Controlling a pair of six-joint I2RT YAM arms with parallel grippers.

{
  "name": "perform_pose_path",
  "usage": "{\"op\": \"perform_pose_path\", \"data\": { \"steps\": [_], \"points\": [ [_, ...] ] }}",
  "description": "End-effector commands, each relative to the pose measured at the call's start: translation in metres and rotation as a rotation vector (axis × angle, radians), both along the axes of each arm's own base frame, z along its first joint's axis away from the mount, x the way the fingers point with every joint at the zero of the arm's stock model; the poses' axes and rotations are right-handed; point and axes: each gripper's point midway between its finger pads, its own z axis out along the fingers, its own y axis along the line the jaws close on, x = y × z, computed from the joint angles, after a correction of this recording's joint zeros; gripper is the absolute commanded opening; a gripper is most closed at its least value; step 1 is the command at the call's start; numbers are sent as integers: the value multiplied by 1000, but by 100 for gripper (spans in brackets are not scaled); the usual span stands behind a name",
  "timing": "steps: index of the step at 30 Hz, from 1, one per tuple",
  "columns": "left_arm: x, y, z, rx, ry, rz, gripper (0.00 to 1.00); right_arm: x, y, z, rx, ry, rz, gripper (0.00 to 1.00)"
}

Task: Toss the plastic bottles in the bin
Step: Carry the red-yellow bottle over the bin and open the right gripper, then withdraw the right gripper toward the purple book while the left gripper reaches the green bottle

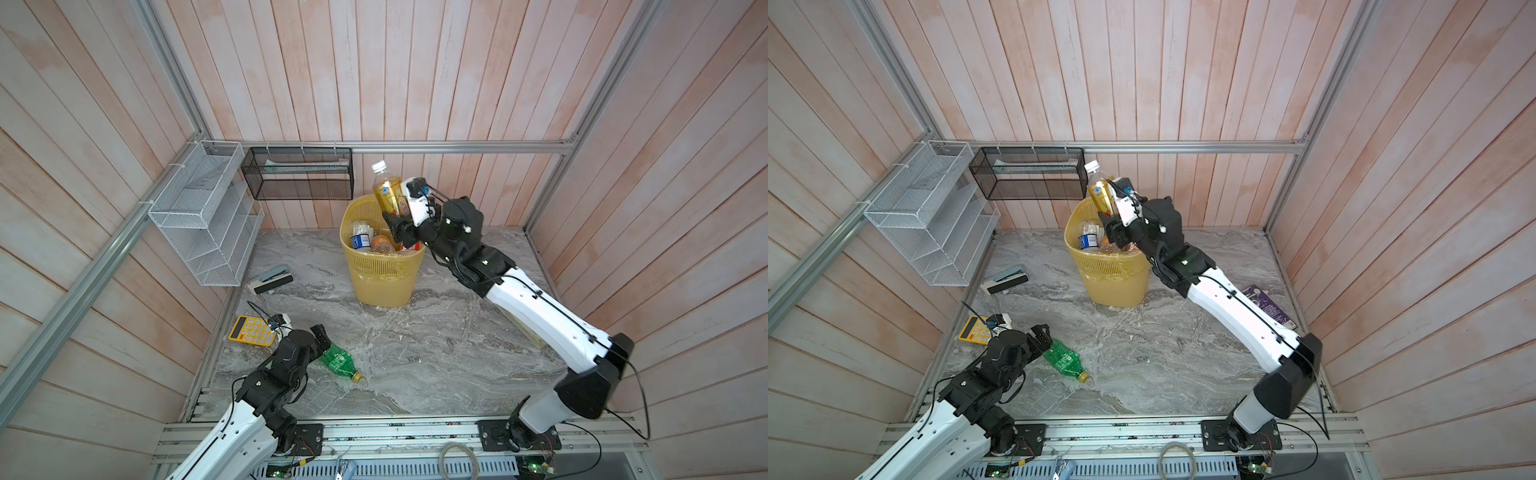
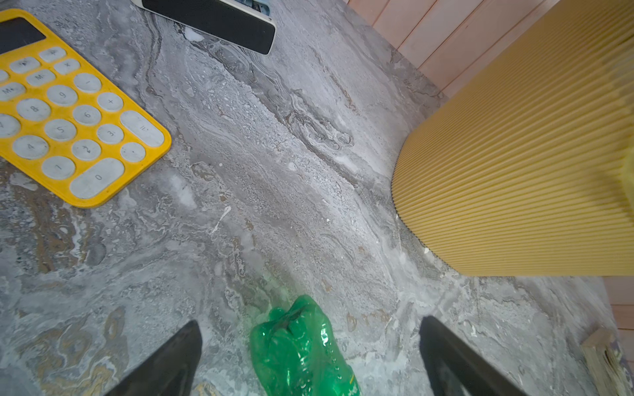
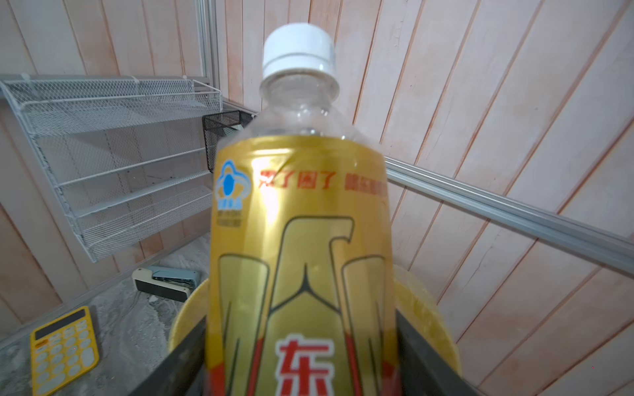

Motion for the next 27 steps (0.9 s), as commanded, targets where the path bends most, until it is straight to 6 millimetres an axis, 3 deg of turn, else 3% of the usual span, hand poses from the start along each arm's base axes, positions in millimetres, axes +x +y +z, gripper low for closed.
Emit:
{"op": "perform_pose_path", "data": {
  "steps": [1, 7, 12, 15, 21, 22, 27],
  "points": [
    [1, 1, 13, 11, -10, -5, 100, 3, -13, -17, -109, 69, -25, 85],
    [-2, 2, 14, 6, -18, -9, 100, -5, -46, -14, -104, 48, -117, 94],
    [-3, 0, 13, -1, -10, -15, 100, -18, -68, -7, -69, 33, -140, 96],
    [-6, -2, 8, -26, 12, -15, 100, -22, -83, -16, -60, 42, -180, 96],
    [-18, -18, -16, -134, 96, -21, 100, -35, -122, -57, -23, 85, -251, 96],
    [-21, -23, -19, -146, 105, -30, 100, -37, -129, -77, -33, 116, -260, 96],
    [-34, -41, -30, -172, 133, -36, 100, -53, -162, -127, -11, 192, -319, 96]
  ]
}}
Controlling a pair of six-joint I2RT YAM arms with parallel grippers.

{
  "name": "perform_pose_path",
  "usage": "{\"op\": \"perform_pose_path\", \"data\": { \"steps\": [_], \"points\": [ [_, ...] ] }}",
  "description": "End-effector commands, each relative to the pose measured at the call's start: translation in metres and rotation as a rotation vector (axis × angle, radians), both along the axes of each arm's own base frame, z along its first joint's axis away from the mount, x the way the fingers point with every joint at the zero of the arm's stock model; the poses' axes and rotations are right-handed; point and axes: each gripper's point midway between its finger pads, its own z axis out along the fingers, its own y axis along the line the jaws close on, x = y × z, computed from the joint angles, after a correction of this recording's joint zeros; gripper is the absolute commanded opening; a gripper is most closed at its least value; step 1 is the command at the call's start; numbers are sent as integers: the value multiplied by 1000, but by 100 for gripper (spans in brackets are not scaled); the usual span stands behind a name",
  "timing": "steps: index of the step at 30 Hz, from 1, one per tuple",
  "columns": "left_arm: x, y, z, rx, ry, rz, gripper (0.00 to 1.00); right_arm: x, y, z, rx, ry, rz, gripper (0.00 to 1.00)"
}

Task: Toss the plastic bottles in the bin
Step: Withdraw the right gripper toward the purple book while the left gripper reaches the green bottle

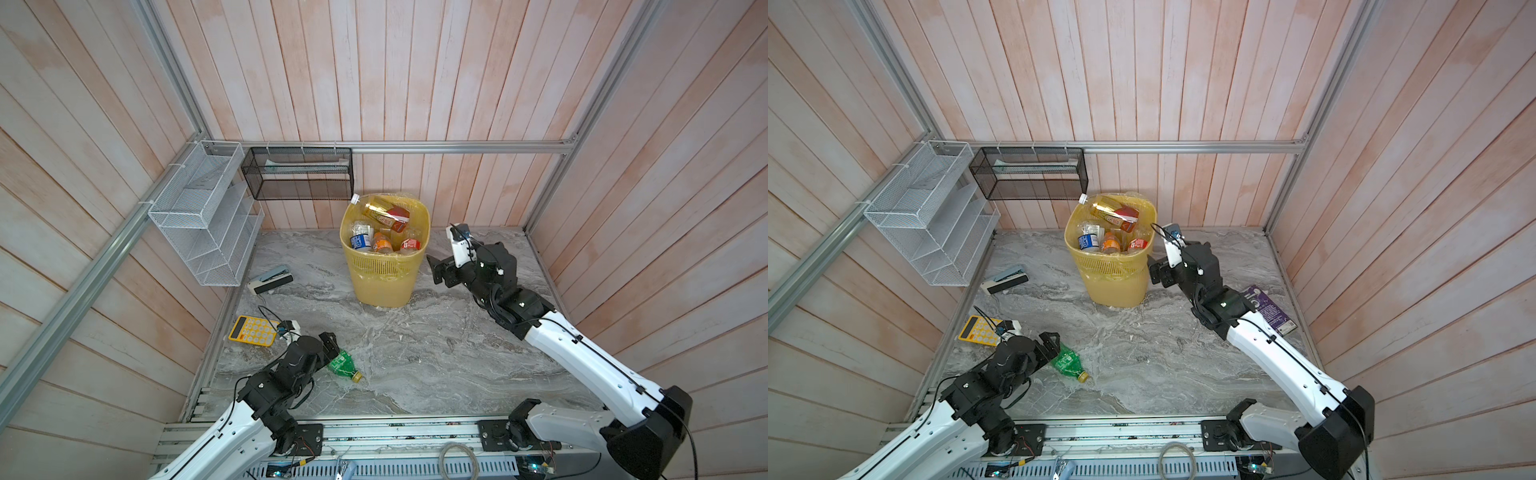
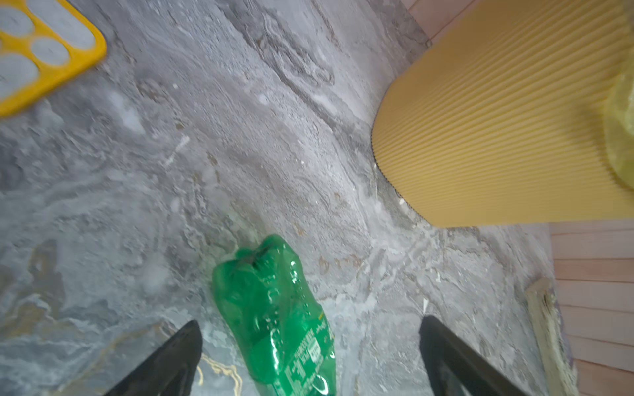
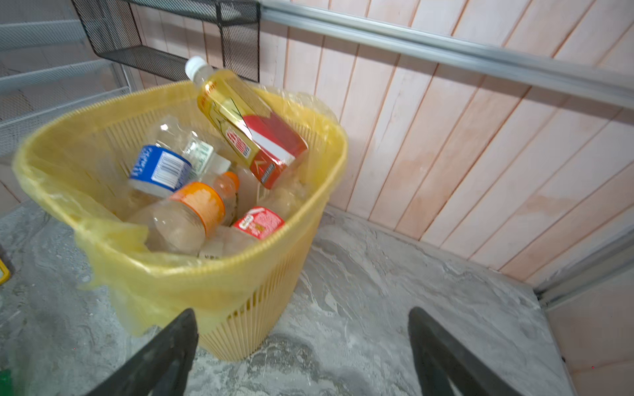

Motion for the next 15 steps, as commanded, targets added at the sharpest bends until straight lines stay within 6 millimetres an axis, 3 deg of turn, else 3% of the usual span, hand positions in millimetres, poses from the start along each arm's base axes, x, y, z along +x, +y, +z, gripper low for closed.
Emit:
{"op": "perform_pose_path", "data": {
  "steps": [1, 4, 9, 15],
  "points": [
    [-9, -2, -17, -17, 54, 48, 100, -8, -21, -7, 80, -2, -66, 96],
    [-15, -13, -28, -19, 100, 23, 100, -18, -40, -29, 99, 28, -110, 96],
    [-25, -11, -48, 18, 156, 37, 100, -31, -65, -47, 117, 50, -165, 97],
    [-19, -20, -61, 40, 158, 12, 100, -37, -75, -60, 127, 77, -180, 97]
  ]
}}
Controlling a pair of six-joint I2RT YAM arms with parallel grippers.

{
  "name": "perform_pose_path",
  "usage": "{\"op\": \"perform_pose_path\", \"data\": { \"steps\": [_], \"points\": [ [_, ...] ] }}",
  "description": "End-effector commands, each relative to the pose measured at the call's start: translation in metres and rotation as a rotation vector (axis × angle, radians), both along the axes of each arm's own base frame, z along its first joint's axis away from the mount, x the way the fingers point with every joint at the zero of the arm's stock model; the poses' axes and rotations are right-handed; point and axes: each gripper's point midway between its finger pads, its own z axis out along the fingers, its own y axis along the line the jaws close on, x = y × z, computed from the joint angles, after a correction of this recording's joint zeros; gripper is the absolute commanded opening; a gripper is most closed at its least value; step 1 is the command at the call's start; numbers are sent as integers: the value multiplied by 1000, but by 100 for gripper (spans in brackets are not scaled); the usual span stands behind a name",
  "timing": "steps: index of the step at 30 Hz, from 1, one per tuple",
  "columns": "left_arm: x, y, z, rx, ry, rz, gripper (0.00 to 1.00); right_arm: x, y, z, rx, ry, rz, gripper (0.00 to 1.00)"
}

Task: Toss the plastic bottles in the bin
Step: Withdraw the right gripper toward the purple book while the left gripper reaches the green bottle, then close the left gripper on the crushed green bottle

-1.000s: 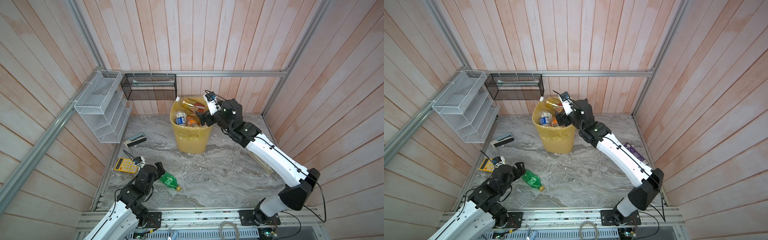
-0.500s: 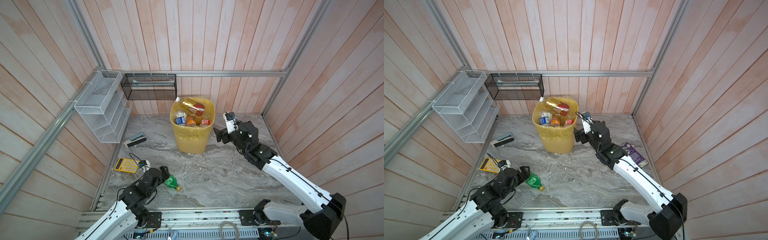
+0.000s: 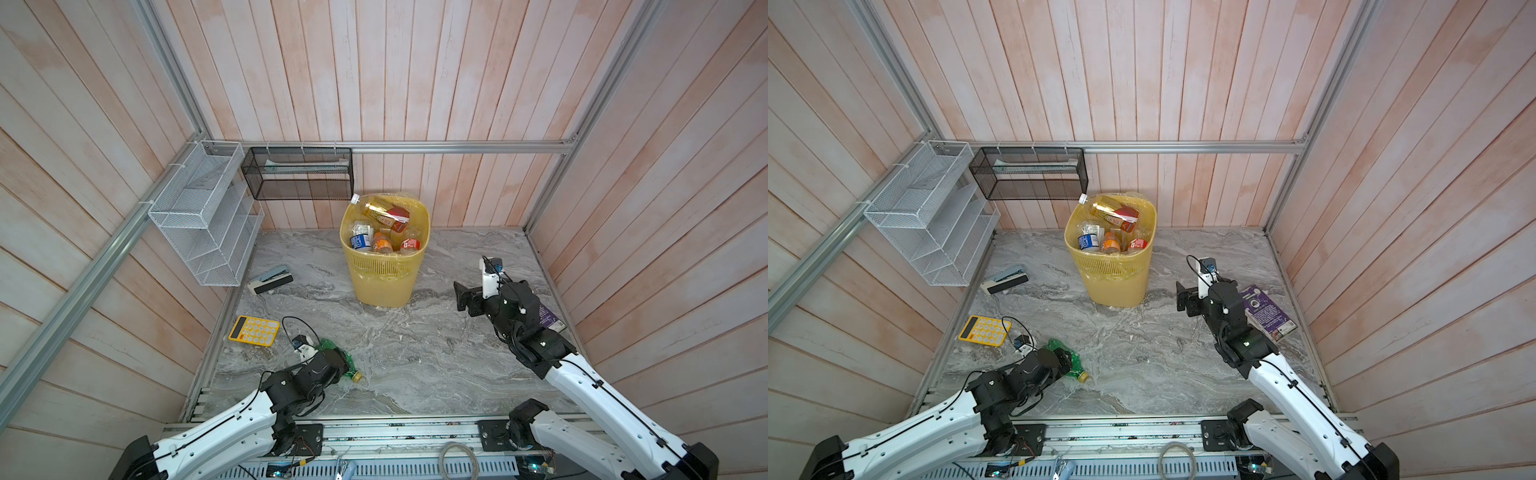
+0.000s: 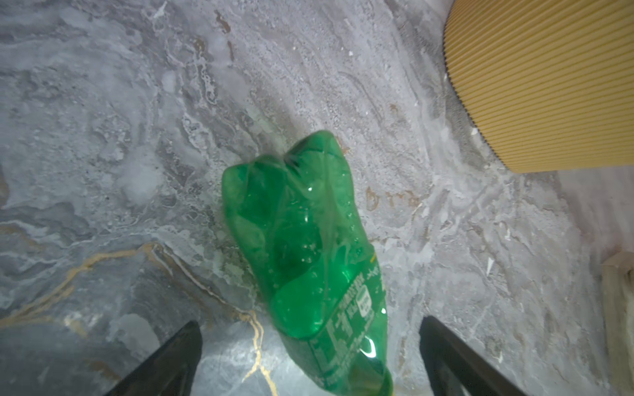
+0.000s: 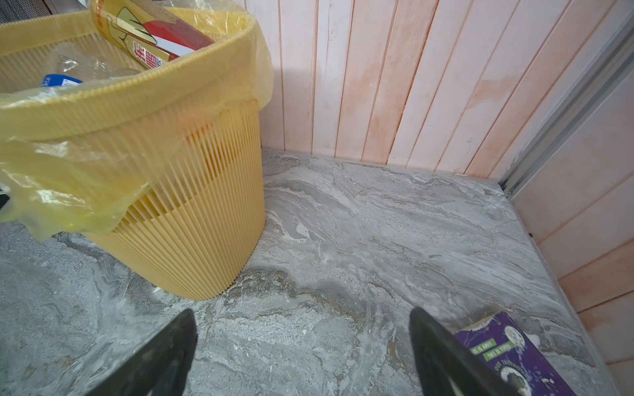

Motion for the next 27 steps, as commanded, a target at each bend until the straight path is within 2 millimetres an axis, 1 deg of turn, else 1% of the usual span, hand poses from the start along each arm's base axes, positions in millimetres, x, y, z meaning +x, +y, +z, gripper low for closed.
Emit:
{"op": "perform_pose_path", "data": {
  "steps": [1, 7, 11, 14, 20, 27],
  "points": [
    [8, -3, 0, 12, -17, 18, 100, -3, -4, -9, 19, 23, -13, 97],
    [17, -3, -3, 127, -10, -8, 100, -7, -13, -32, 19, 61, -42, 97],
    [24, -6, -2, 166, -15, -23, 100, -13, -21, -42, 15, 73, -64, 98],
    [34, -20, -1, 146, -43, -86, 100, -16, -26, -45, 16, 72, -76, 98],
    [47, -29, -12, 130, -6, -163, 100, -18, -27, -45, 28, 73, -74, 98],
    [59, -43, -8, 182, -15, -273, 96, -16, -22, -56, 29, 98, -54, 98]
  ]
}}
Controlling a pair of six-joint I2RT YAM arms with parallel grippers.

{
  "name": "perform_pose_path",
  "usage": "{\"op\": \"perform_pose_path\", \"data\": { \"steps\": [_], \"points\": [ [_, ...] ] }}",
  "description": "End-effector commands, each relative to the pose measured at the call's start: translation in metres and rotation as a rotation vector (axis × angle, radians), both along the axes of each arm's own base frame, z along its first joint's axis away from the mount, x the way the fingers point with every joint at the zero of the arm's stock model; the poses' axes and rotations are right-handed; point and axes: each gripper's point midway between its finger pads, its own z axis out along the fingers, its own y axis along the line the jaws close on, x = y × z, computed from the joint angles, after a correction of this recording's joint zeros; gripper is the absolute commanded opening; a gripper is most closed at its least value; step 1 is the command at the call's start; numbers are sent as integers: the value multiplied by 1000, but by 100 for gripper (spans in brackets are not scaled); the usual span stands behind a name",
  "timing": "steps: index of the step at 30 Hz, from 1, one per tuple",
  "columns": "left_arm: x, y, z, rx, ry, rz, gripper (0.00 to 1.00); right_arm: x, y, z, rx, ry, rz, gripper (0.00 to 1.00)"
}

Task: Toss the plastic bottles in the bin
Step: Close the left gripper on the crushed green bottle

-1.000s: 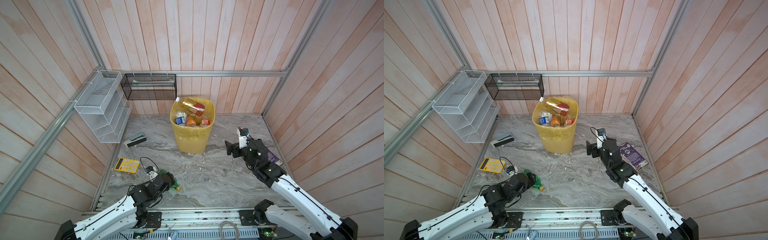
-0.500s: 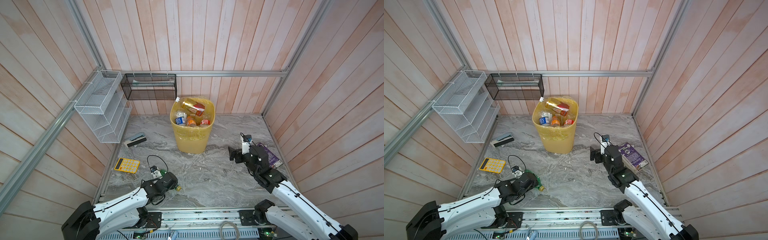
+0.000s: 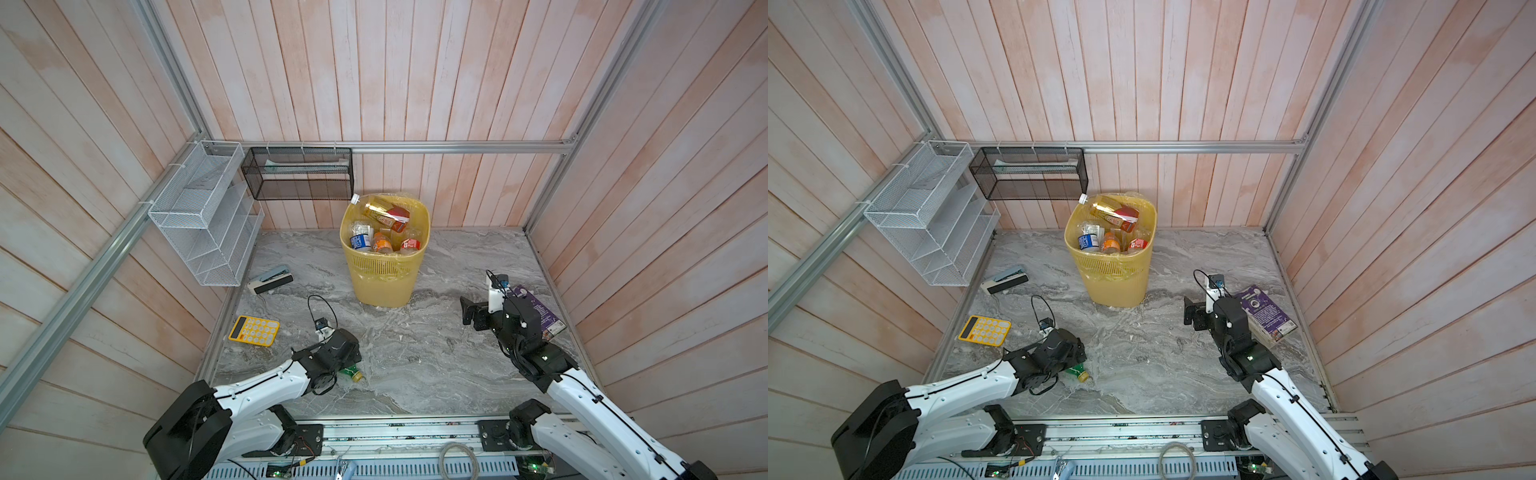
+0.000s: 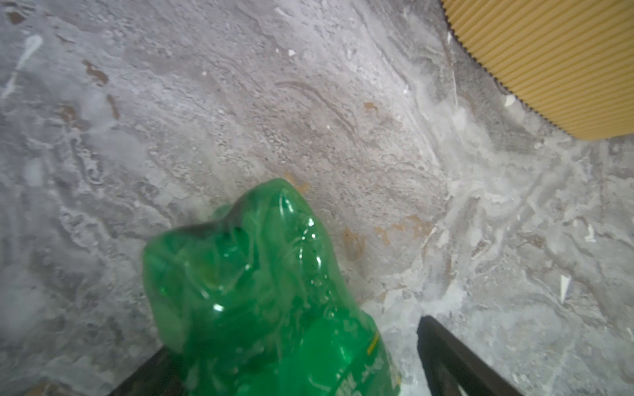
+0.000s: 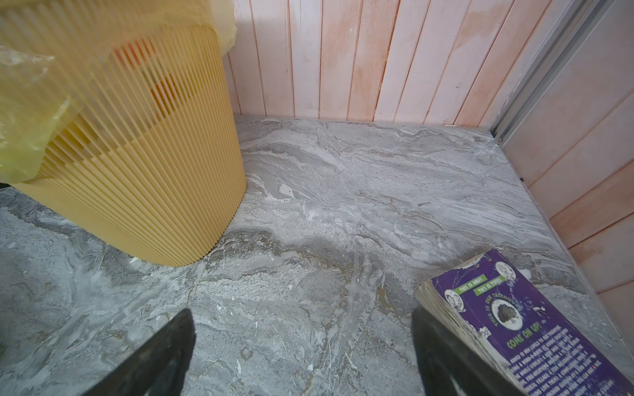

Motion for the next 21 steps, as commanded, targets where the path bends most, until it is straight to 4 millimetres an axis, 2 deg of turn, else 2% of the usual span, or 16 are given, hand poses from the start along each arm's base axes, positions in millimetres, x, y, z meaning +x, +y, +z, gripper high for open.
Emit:
{"op": "perform_pose_path", "data": {
  "steps": [1, 6, 14, 21],
  "points": [
    [12, -17, 9, 8, -24, -104, 96, 0, 3, -6, 19, 14, 7, 98],
    [19, -29, 7, 46, -10, -206, 98, 1, 4, -7, 20, 16, 12, 98],
    [29, -40, 21, 106, -26, -305, 99, 2, 4, -12, 20, 22, 13, 98],
    [16, -33, 3, 181, 37, -331, 94, 3, 4, -13, 25, 22, 16, 98]
  ]
}}
